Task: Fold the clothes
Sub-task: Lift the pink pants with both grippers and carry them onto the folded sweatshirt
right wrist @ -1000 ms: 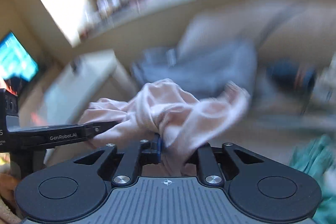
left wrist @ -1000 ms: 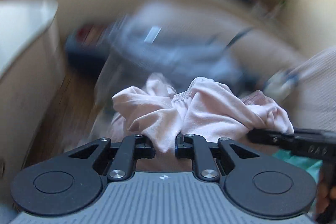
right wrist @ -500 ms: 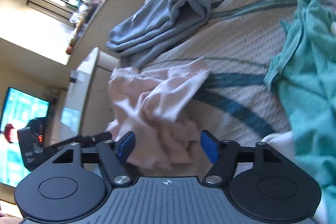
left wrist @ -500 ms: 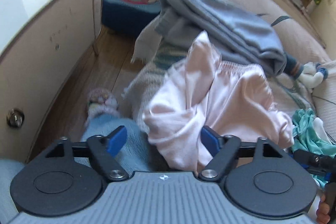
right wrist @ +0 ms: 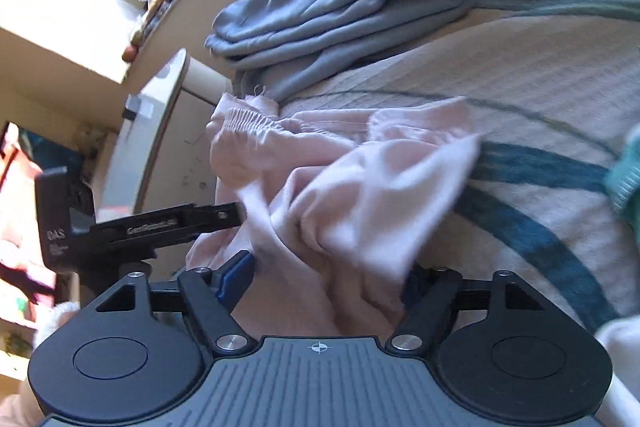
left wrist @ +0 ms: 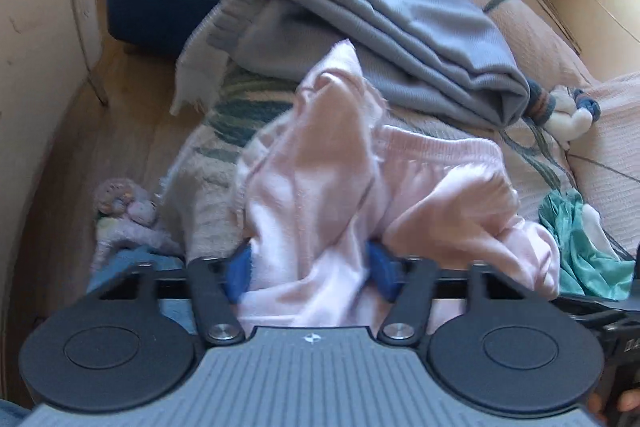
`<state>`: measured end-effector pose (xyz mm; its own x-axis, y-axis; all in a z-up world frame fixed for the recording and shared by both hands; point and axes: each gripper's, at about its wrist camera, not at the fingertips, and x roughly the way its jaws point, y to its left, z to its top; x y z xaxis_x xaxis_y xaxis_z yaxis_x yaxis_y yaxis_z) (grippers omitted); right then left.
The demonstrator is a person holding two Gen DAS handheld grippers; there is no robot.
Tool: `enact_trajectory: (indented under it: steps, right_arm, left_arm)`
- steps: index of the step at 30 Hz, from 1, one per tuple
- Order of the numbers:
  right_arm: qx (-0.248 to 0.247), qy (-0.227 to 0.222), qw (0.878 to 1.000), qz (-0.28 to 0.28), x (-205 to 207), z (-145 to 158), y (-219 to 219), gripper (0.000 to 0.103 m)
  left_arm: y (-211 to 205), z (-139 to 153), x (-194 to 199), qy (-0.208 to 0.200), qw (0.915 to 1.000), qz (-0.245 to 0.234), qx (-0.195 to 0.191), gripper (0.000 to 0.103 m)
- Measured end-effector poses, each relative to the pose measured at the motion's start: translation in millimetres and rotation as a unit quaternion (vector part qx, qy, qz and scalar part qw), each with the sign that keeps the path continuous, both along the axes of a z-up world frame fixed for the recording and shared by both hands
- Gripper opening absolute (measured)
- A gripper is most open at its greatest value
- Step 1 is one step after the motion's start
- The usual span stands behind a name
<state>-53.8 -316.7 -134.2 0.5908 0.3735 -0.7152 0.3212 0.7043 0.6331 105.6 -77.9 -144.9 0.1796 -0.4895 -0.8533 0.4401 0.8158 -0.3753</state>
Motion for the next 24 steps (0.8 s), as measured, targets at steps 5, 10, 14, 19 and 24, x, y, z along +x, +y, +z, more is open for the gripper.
enact_trajectory:
  steps: [5,10,14,19,24]
  right_arm:
    - [-0.019,0.003,1.0,-0.005,8,-4,7,0.074]
    - [-0.044,-0.003,0.999,-0.005,1,11,9,0.018]
    - [-0.083,-0.039,0.996,-0.01,0,42,5,0.016]
    - [-0.142,-0.107,0.984,-0.013,26,97,-16,0.016]
    - [-0.2,-0.15,0.968,-0.025,79,130,-43,0.016]
  left_arm:
    - [9,8,0,0.017,0.9994,0.003,-0.031,0.017]
    - [13,31,-6,0.004,0.9986,-0.01,-0.051,0.013]
    - [9,68,-6,-0.03,0.9962,-0.02,-0.079,0.013]
    - [-23,120,21,-0.097,0.9901,-0.033,-0.096,0.013]
    - [-64,148,68,-0.144,0.984,-0.034,-0.099,0.014]
